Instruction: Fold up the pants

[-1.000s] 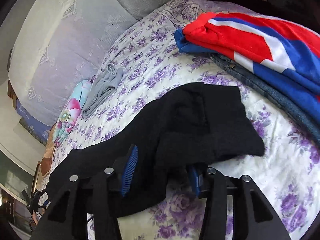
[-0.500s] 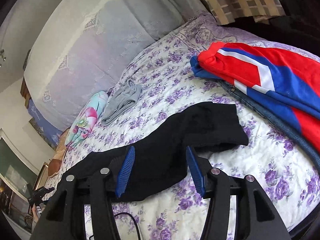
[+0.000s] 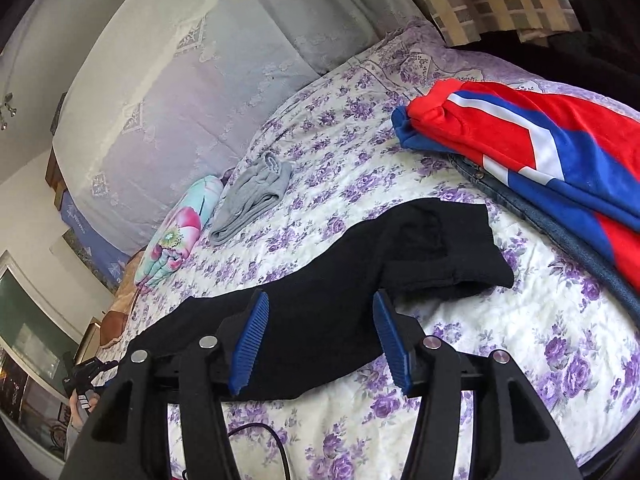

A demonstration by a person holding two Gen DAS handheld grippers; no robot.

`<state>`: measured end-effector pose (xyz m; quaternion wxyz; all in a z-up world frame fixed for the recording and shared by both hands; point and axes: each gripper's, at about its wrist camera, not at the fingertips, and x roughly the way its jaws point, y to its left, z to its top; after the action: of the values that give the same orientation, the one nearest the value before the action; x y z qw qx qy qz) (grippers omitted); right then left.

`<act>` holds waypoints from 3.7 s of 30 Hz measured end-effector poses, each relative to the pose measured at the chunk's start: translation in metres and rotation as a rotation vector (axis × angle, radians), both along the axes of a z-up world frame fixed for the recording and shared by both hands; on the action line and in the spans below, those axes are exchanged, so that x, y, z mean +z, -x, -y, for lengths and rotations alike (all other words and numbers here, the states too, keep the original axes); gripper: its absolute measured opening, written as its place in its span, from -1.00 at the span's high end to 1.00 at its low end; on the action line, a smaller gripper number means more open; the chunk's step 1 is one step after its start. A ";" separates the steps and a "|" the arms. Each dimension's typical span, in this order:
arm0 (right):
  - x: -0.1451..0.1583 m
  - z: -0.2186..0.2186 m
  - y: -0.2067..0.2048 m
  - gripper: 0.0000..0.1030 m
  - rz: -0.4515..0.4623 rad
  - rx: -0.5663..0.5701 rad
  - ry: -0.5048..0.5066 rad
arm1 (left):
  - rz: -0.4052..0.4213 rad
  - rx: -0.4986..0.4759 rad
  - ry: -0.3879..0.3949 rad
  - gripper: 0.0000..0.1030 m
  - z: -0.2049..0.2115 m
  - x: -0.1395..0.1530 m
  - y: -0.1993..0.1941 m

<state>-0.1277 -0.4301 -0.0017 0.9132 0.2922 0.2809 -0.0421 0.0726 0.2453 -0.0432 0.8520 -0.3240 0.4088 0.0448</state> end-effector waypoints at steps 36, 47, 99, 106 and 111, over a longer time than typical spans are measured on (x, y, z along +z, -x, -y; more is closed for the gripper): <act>-0.031 0.022 -0.005 0.95 -0.010 -0.006 -0.139 | 0.163 -0.052 0.012 0.81 0.005 0.050 0.000; 0.043 0.055 -0.100 0.95 0.090 0.027 -0.058 | 0.211 -0.046 -0.046 0.81 0.019 0.097 -0.071; -0.025 0.042 -0.013 -0.10 -0.111 -0.047 -0.113 | -0.045 -0.077 -0.052 0.21 0.005 -0.033 -0.008; -0.064 0.051 -0.014 -0.10 -0.117 -0.047 -0.277 | 0.003 -0.067 -0.005 0.79 -0.003 -0.023 -0.004; -0.070 0.063 -0.040 -0.01 -0.069 -0.053 -0.364 | 0.079 -0.014 0.081 0.82 -0.021 0.001 0.008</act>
<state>-0.0875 -0.4930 -0.0716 0.8336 0.4583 0.3075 -0.0246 0.0645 0.2664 -0.0421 0.8540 -0.3569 0.3786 0.0093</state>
